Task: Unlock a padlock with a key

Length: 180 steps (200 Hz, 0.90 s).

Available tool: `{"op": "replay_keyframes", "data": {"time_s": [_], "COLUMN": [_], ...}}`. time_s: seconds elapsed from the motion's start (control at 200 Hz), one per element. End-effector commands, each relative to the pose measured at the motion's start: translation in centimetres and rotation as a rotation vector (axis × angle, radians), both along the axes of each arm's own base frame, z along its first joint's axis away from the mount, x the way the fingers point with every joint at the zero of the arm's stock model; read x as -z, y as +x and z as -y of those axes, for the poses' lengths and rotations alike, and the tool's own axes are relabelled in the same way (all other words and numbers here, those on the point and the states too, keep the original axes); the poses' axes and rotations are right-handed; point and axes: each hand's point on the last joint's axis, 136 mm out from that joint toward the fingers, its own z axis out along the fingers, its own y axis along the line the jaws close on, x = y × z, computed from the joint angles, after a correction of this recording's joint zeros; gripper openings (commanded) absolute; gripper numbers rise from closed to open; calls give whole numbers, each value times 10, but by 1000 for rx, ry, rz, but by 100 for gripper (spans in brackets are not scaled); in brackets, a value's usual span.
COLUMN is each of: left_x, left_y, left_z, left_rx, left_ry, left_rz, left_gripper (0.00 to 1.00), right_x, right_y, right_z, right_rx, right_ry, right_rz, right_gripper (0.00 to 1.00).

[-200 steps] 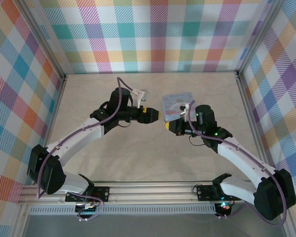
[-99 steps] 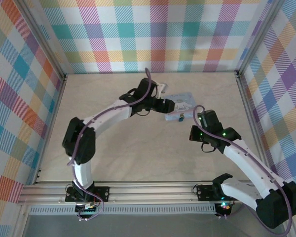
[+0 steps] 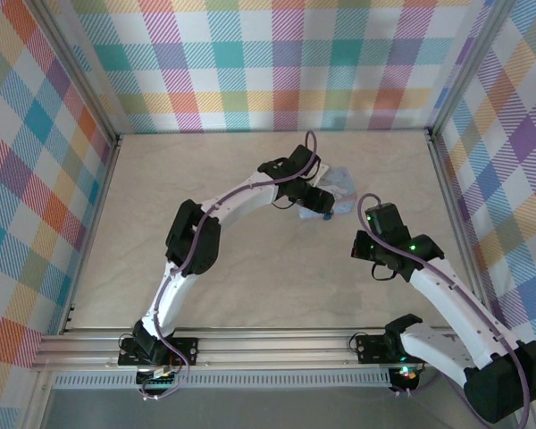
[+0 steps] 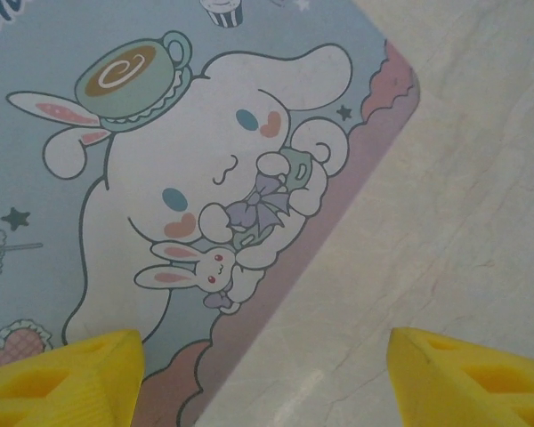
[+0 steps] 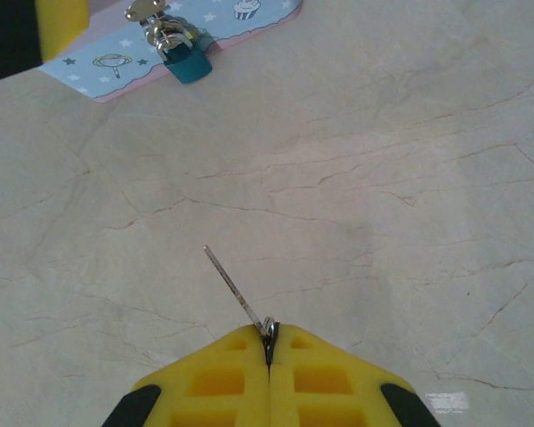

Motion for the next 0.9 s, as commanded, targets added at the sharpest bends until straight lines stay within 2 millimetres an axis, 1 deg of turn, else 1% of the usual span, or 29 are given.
{"op": "replay_keyframes", "data": {"time_s": [0.0, 0.16, 0.305, 0.37, 0.53, 0.755, 0.895], "left_x": [13, 25, 33, 30, 29, 34, 33], "left_y": [-12, -16, -28, -32, -46, -65, -75], "left_z": [-4, -15, -27, -34, -55, -97, -119], "left_rx": [45, 56, 75, 76, 62, -5, -66], "left_ry": [113, 201, 263, 270, 292, 317, 295], "left_rz": [4, 18, 14, 19, 21, -4, -16], "left_gripper": [72, 72, 73, 73, 74, 74, 75], "right_x": [7, 6, 4, 4, 6, 7, 8], "right_y": [-2, 1, 3, 4, 6, 10, 13], "right_z": [2, 2, 0, 0, -2, -9, -16], "right_rx": [12, 12, 11, 10, 4, -13, -36], "right_ry": [0, 4, 20, 27, 33, 53, 80], "right_rz": [-22, -20, -21, -21, -27, -32, -33], "right_gripper": [1, 0, 0, 0, 0, 0, 0]}}
